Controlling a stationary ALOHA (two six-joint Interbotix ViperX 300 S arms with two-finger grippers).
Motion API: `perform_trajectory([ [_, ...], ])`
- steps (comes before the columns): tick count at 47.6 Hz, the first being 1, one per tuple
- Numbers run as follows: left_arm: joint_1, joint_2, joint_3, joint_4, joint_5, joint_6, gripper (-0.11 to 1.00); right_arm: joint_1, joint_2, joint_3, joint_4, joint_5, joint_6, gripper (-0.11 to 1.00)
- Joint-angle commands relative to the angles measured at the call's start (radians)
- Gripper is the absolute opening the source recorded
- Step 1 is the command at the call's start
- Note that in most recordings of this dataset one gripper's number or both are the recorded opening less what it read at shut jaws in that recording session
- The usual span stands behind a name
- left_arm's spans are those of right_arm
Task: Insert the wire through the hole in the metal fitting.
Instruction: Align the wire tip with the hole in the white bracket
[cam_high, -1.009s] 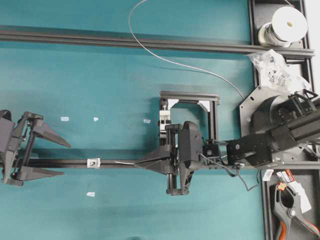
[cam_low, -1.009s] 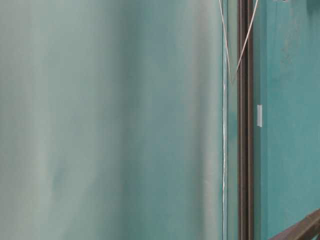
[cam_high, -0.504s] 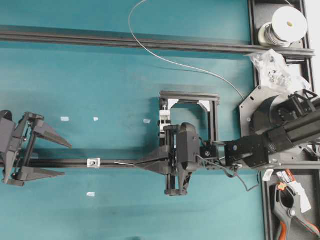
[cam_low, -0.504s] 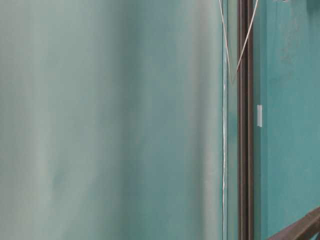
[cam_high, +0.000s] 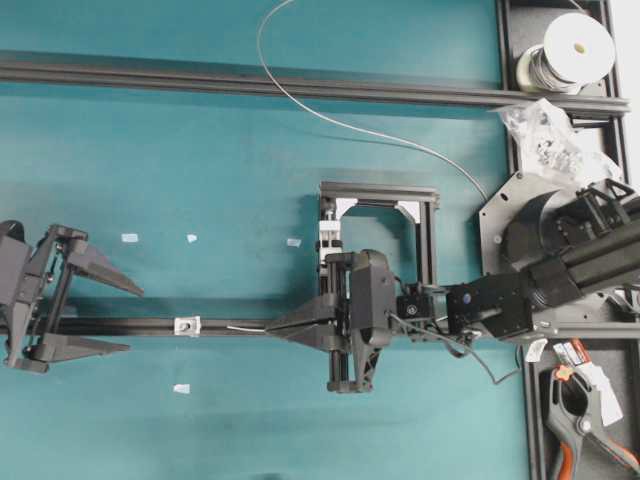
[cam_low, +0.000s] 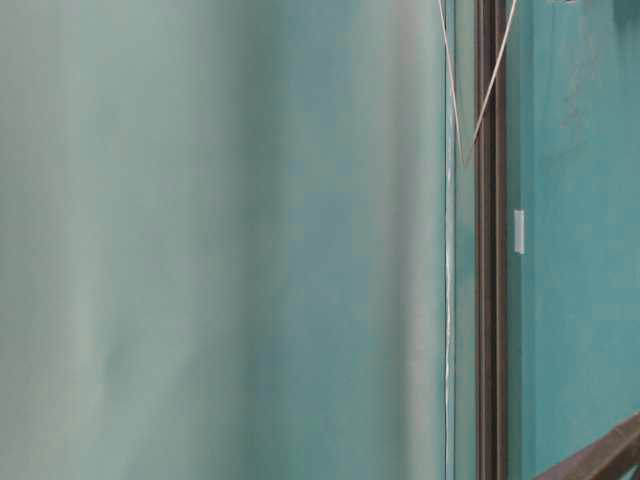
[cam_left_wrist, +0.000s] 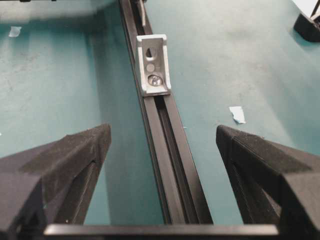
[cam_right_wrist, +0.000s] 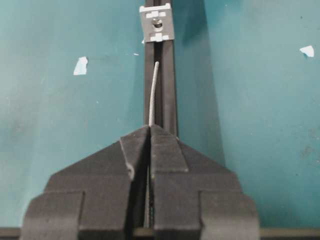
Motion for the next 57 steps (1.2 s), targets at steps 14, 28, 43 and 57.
perform_trajectory([
  [14,-0.005,-0.023,-0.006,-0.002,-0.011,-0.002,0.77,0.014,-0.009,-0.005,0.003,-0.032,0.005,-0.01],
  [28,-0.005,-0.023,-0.006,-0.003,-0.011,-0.002,0.77,0.037,-0.009,0.005,0.003,-0.083,0.005,-0.01],
  [43,-0.005,-0.023,-0.011,-0.002,-0.009,-0.002,0.77,0.04,-0.003,-0.003,0.003,-0.075,0.005,-0.01],
  [57,-0.005,-0.023,-0.011,-0.003,-0.011,0.0,0.77,0.04,0.015,-0.026,0.003,-0.064,0.005,-0.01],
])
